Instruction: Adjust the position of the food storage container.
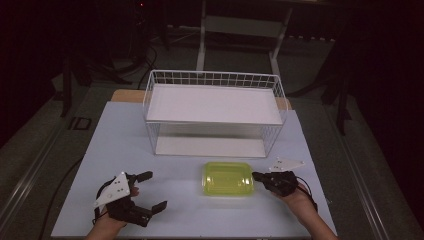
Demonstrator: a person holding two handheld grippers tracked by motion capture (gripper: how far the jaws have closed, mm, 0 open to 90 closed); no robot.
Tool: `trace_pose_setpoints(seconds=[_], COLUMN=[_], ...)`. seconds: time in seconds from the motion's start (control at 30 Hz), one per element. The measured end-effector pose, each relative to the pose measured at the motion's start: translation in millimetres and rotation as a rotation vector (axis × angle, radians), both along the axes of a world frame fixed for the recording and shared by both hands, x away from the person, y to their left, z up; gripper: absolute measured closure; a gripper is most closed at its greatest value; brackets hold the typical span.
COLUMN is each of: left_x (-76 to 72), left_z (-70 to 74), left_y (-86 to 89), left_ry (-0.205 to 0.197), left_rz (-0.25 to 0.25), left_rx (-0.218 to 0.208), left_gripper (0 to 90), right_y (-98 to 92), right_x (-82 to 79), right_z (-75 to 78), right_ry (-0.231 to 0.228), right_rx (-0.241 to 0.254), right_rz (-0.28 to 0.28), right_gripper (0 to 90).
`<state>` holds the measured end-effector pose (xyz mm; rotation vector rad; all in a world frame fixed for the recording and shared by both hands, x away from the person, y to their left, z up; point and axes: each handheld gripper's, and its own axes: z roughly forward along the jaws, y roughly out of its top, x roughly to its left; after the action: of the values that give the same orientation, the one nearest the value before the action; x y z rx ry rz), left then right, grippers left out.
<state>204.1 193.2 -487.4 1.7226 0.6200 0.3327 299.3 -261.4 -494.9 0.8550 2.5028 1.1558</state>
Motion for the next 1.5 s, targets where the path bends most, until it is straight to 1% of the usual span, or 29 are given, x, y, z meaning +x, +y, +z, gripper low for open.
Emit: trace_pose_setpoints(seconds=[0.3, 0.47, 0.57, 0.63, 0.7, 0.77, 1.07, 1.2, 1.27, 1.33, 1.5], left_x=[-0.1, -0.4, -0.4, -0.5, -0.6, -0.9, -0.6, -0.6, -1.0, -1.2, -1.0], left_z=[-0.4, -0.7, -0.6, -0.6, -0.5, -0.4, -0.9, -0.8, -0.8, -0.6, -0.7], left_y=[-0.8, -1.2, -1.3, -1.3, -1.3, -1.5, -1.9, -2.5, -2.4, -2.3, -2.3], left_ry=[0.001, 0.002, 0.003, 0.002, 0.001, 0.000, 0.003, 0.004, 0.003, 0.002, 0.004], left_rz=[-0.008, -0.014, -0.017, -0.016, -0.015, -0.016, -0.021, -0.019, -0.021, -0.021, -0.022], left_rx=[0.002, 0.004, 0.004, 0.004, 0.005, 0.004, 0.008, 0.008, 0.009, 0.008, 0.007], left_gripper=[0.0, 0.0, 0.0, 0.0, 0.0, 0.0, 0.0, 0.0, 0.0, 0.0, 0.0], right_y=[18.4, 27.7, 31.4, 37.0, 42.1, 45.8, 55.1, 60.0, 62.2, 63.3, 65.8], right_x=[1.5, 1.1, 0.2, -0.3, -0.9, -0.8, 1.1, 2.8, 3.8, 5.8, 7.8], right_z=[1.7, 2.8, 3.2, 3.7, 4.6, 4.6, 3.2, 2.8, 3.0, 3.1, 2.6], right_ry=[0.005, 0.010, 0.007, 0.007, -0.002, -0.003, 0.004, -0.008, -0.019, -0.013, -0.031], right_rx=[-0.014, -0.014, -0.017, -0.010, -0.025, -0.028, -0.010, -0.015, -0.026, -0.023, -0.029], right_rz=[0.034, 0.051, 0.057, 0.074, 0.074, 0.081, 0.094, 0.106, 0.109, 0.110, 0.119], right_gripper=[90.0, 90.0, 90.0, 90.0, 90.0, 90.0, 90.0, 90.0, 90.0, 90.0, 90.0])
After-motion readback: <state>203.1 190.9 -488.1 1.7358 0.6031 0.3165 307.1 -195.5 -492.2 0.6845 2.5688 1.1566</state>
